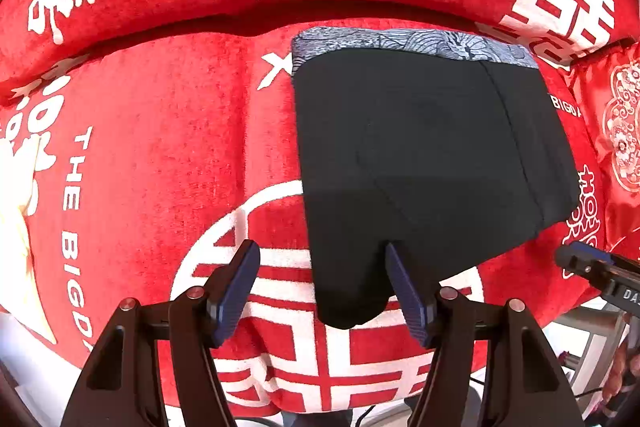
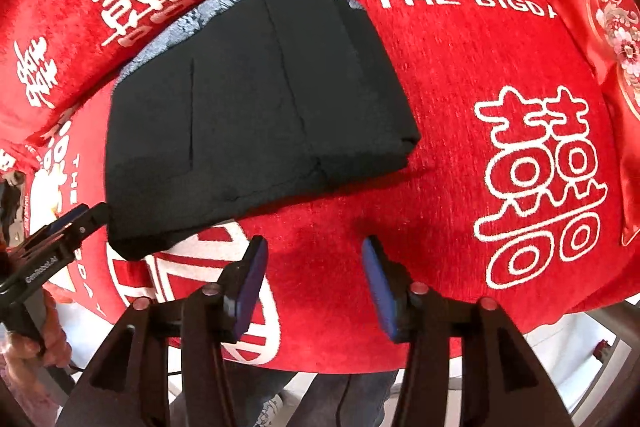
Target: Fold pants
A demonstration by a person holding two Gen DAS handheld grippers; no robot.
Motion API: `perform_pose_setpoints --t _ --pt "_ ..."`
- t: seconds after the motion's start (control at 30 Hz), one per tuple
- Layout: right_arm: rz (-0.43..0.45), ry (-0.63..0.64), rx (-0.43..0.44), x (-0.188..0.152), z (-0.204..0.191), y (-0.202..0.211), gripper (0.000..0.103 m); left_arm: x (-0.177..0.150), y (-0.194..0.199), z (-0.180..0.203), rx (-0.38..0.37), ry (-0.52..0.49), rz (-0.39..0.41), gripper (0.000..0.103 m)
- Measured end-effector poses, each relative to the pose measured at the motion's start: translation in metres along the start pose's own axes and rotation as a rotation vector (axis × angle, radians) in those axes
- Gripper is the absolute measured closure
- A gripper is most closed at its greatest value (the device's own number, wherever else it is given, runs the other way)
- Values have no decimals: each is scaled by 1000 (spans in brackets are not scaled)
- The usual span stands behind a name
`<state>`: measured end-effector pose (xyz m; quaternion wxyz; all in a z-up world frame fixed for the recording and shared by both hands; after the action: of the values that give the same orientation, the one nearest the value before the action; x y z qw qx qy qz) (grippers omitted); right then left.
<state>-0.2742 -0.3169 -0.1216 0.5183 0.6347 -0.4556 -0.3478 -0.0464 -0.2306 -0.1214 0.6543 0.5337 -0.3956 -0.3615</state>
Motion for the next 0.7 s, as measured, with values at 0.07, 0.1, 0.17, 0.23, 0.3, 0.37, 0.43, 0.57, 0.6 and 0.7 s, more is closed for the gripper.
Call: perform_pose_setpoints --t 0.07,0.1,0.17,0.23,0.3,0.37,0.43,0.57,0.6,0.7 --pt "9 3 7 2 -4 3 48 -1 -1 -1 6 1 -4 37" --pt "12 4 11 2 -6 4 48 -1 -1 -2 7 3 -5 37" --pt "18 6 24 4 -9 7 48 0 -2 -2 14 10 -6 37" --pt "22 11 37 6 -13 11 48 1 -2 -2 23 14 -2 37" --pt "22 21 47 10 -14 13 48 4 -1 -2 30 25 1 37" --pt "22 33 58 16 -16 15 48 8 0 -4 35 40 7 37" --pt "27 47 68 25 -16 18 48 15 2 -7 46 50 19 37" --pt "27 77 93 44 -15 22 48 30 6 -13 84 71 28 37" --pt "25 83 96 48 -14 22 48 33 6 -12 84 74 30 37" --pt "23 86 115 61 -11 21 48 46 4 -5 100 68 34 37"
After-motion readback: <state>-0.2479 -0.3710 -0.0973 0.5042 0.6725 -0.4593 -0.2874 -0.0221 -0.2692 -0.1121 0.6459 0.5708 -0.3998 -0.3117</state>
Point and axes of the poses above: each gripper's, at about its wrist camera, not at the fingertips, and y roughly against the way its jaws point, z to its right, x to its top, the point moved 10 cm from there along -y, roughly the way its jaws point, and after that the axes turned 2 degrees about y, right-handed, at the moved point
